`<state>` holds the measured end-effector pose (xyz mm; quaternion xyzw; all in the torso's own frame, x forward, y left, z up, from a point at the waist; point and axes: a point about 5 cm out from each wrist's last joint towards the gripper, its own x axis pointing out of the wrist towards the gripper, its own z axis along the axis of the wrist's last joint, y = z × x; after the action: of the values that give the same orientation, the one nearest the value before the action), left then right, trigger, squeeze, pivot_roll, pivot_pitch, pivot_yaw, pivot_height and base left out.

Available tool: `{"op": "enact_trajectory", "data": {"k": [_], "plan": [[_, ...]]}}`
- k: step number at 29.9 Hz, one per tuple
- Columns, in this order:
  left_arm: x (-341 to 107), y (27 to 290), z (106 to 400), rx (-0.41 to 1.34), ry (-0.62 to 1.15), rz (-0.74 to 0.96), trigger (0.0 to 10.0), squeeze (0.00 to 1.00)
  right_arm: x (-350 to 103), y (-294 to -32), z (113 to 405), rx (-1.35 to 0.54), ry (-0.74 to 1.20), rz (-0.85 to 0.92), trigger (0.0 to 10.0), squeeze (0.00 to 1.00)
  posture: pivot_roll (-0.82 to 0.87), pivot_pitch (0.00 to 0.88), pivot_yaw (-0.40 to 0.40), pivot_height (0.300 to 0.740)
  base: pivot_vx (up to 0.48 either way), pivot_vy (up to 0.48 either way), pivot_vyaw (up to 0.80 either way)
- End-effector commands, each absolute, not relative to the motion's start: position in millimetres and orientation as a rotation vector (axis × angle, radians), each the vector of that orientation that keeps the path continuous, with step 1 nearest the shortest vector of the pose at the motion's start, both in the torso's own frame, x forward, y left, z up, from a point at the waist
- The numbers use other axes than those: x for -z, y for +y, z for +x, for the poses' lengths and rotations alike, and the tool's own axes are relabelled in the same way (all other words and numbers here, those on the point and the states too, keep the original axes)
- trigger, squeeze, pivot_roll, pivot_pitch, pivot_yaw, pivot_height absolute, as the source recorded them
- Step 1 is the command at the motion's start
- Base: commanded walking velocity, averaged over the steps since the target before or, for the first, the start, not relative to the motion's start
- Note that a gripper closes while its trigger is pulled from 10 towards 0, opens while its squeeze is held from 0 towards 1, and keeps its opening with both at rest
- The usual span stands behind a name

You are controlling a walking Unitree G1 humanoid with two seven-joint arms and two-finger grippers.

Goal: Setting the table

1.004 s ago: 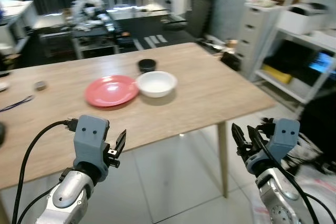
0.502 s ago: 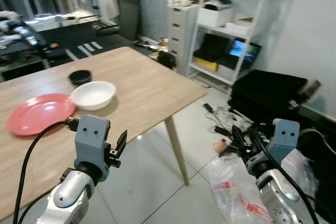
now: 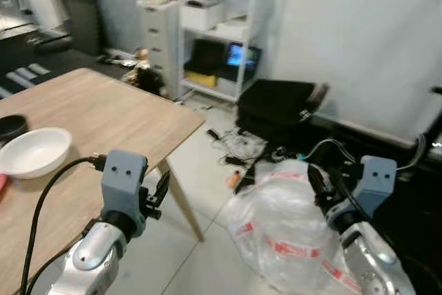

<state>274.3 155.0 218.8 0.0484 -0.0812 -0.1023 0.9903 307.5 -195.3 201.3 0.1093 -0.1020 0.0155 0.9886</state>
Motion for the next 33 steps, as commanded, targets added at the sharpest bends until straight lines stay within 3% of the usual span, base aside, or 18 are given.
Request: {"op": "enact_trajectory", "data": {"k": [1,33], "plan": [[-213.9,157.3,272.8,0.197,-0.14,0.104,10.0,0.0,-195.4,-193.5,306.5,-0.032,-0.181,0.228,10.0,0.0,0.07,0.137,0.087,0.74,0.0,0.0,-0.8],[-210.6,154.4,272.9,0.21,-0.136,0.096,10.0,0.0,-196.1,-193.1,306.8,-0.042,-0.178,0.209,10.0,0.0,0.06,0.125,0.077,0.74,0.0,0.0,-0.8]]}}
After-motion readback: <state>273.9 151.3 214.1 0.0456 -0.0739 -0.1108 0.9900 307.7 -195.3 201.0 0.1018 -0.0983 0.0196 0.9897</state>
